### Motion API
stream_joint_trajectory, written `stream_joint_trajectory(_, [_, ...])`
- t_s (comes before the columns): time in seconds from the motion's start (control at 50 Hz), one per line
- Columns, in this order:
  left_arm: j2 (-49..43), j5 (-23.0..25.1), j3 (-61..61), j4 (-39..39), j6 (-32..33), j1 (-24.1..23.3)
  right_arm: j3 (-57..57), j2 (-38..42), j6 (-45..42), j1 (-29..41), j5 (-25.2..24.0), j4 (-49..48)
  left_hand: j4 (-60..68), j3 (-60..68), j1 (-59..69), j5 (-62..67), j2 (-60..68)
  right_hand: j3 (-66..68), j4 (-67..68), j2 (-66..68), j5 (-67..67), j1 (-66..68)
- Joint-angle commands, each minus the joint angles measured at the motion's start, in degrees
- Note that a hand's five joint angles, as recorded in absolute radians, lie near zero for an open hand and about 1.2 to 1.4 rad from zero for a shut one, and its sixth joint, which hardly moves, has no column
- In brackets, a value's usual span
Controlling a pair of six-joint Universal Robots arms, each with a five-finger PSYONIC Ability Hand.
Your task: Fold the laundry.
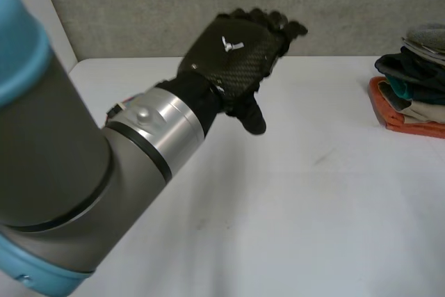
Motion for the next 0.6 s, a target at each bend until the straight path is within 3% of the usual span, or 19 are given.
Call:
stream_joint_trajectory(0.02, [4.93,-1.22,0.71,0.44,-2.82,1.41,1.2,-9.34,0.05,9.64,10.78,-1.62,-1.64,-2.15,0.2,-2.88,-1.68,-2.3,-2.29,-2.52,-2.87,-3.33])
stream_joint_trajectory(0.08, [6.43,-2.63,0.54,0.26,-3.09,3.25,6.46,-14.88,3.91,15.79,10.78,-3.56,-1.64,-2.15,0.2,-2.88,-1.68,-2.3,-2.29,-2.52,-2.87,-3.33])
stream_joint_trajectory(0.2, [10.21,-11.06,-2.0,-0.79,-2.65,10.81,20.86,-22.09,10.06,30.0,10.6,-8.3,-1.64,-2.15,0.2,-2.88,-1.68,-2.3,-2.29,-2.52,-2.87,-3.33])
stream_joint_trajectory(0.34, [11.53,-13.53,-10.42,-2.55,-2.21,19.42,31.6,-20.88,10.25,46.63,14.98,-11.65,-1.64,-2.15,0.2,-2.88,-1.68,-2.3,-2.29,-2.52,-2.87,-3.33])
stream_joint_trajectory(0.5, [11.35,-13.36,-14.84,-2.02,-2.47,20.57,31.53,-16.22,9.9,53.42,25.62,-11.65,-1.64,-2.15,0.2,-2.88,-1.68,-2.3,-2.29,-2.52,-2.87,-3.33])
stream_joint_trajectory(0.6, [11.62,-13.36,-14.32,-1.67,-2.82,20.05,31.44,-16.39,10.16,53.6,26.51,-11.56,-1.64,-2.15,0.2,-2.88,-1.68,-2.3,-2.29,-2.52,-2.87,-3.33])
